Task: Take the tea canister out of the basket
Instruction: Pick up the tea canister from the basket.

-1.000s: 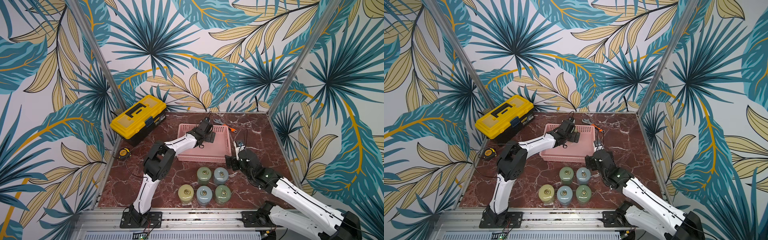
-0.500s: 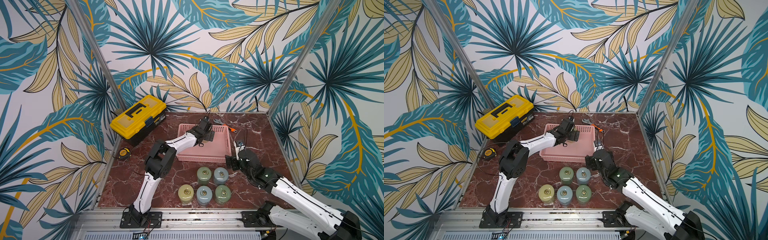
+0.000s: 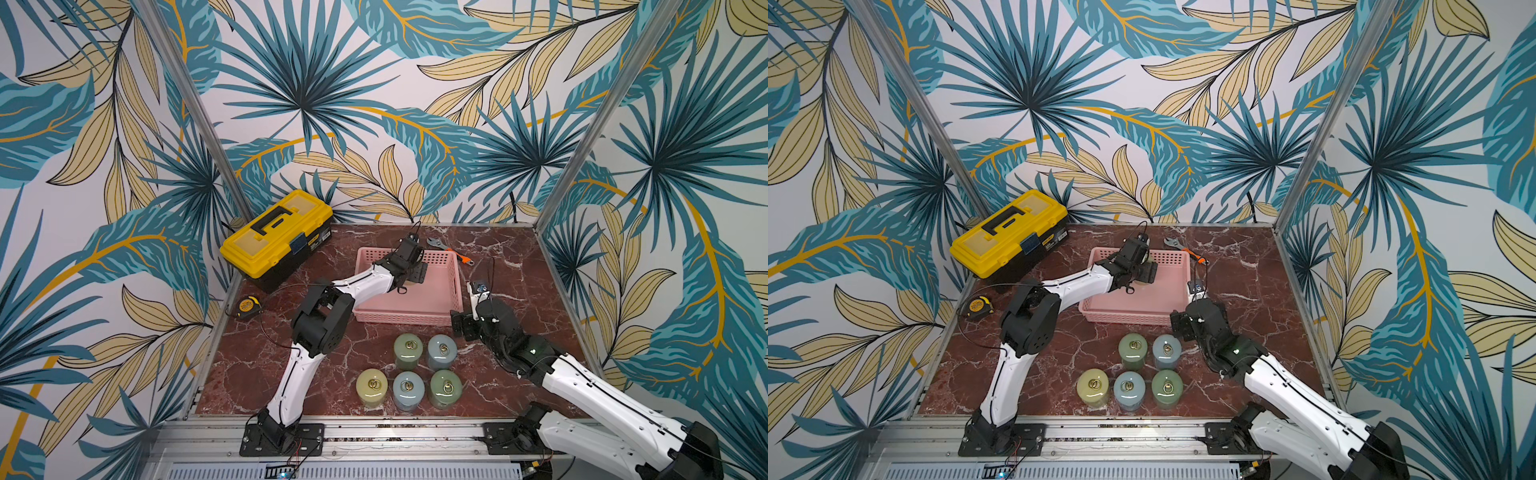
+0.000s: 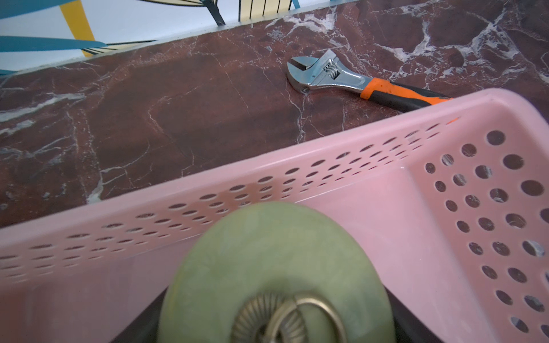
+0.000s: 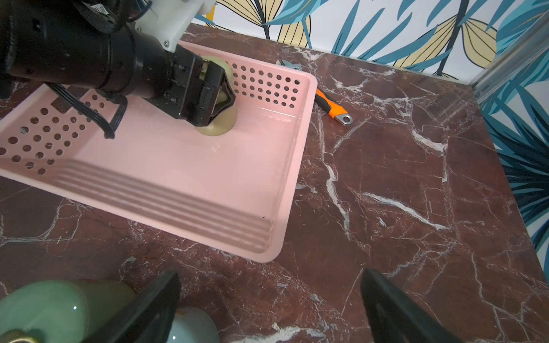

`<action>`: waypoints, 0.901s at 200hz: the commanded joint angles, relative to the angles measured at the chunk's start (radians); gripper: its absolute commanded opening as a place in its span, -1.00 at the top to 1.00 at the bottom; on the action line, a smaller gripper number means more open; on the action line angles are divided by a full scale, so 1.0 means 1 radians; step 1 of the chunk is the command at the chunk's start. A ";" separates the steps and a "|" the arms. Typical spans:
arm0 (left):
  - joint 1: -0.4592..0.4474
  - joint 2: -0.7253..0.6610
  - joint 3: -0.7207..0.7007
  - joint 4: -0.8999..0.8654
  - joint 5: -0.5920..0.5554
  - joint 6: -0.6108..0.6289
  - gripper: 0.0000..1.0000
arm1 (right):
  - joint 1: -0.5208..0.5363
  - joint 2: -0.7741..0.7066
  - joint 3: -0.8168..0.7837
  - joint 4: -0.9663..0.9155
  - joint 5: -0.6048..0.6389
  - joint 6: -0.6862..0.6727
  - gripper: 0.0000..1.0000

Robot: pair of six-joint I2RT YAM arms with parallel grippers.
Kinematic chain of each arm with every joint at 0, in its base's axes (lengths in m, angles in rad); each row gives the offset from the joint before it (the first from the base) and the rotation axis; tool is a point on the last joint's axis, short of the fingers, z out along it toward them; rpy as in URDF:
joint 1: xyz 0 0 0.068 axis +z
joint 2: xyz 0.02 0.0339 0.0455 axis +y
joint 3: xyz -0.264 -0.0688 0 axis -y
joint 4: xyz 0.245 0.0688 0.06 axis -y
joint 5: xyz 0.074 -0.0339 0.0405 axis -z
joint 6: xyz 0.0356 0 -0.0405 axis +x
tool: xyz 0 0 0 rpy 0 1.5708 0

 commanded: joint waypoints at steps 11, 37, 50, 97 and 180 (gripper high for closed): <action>0.005 -0.080 -0.007 0.045 0.021 0.005 -0.14 | -0.006 0.010 -0.015 0.015 0.017 -0.011 -0.99; 0.003 -0.126 -0.037 0.051 0.028 0.007 -0.08 | -0.006 0.012 -0.015 0.015 0.019 -0.010 -0.99; 0.003 -0.155 -0.060 0.058 0.031 0.007 -0.06 | -0.005 0.012 -0.017 0.016 0.019 -0.010 -0.98; 0.002 -0.251 -0.124 0.063 0.033 0.018 -0.04 | -0.005 0.017 -0.019 0.020 0.019 -0.007 -0.99; -0.007 -0.380 -0.189 0.020 0.029 0.047 -0.02 | -0.008 0.022 -0.028 0.033 0.029 -0.007 -0.99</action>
